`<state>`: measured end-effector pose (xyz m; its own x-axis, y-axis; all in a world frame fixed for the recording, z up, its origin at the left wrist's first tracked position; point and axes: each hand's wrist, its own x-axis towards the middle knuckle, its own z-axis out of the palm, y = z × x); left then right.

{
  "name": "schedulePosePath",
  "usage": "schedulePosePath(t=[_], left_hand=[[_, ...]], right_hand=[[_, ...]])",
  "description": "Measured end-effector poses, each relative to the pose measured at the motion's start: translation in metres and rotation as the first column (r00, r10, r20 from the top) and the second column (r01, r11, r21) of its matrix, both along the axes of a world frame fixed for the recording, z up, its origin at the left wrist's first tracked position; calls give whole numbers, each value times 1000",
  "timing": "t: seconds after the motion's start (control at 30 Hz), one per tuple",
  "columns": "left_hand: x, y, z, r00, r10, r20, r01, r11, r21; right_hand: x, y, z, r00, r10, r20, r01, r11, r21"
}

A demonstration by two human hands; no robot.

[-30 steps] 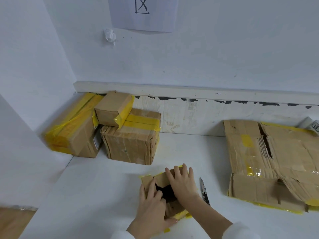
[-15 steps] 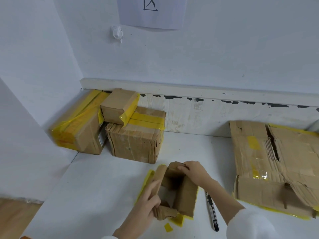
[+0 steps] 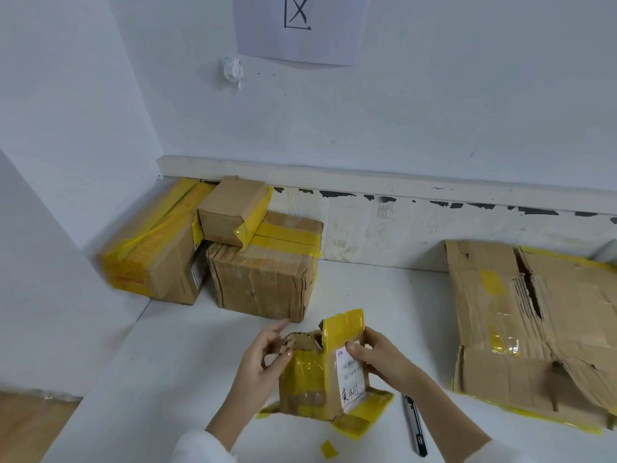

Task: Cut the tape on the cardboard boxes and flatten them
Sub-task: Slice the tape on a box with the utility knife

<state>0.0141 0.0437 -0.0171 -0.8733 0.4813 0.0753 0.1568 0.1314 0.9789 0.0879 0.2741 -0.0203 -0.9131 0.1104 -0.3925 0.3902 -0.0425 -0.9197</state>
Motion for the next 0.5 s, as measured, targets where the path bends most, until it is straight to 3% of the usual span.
schedulePosePath(t=[0.13,0.27,0.37,0.5], left_hand=[[2,9,2,966,260,14,-260,964,64],[-2,9,4,907,120,403,-156,986,58],[-7,7,3,900,116,420,-115,993,-26],[-8,7,4,886,199,419,-225,974,14]], right_hand=[[-1,-11,-6,971,-213,-109,203,975,-94],[-3,-17,1,963,-236,-131,236,972,-14],[-2,-18,4,954,-270,-128,276,961,30],[-1,-26,5,927,-365,-87,370,928,51]])
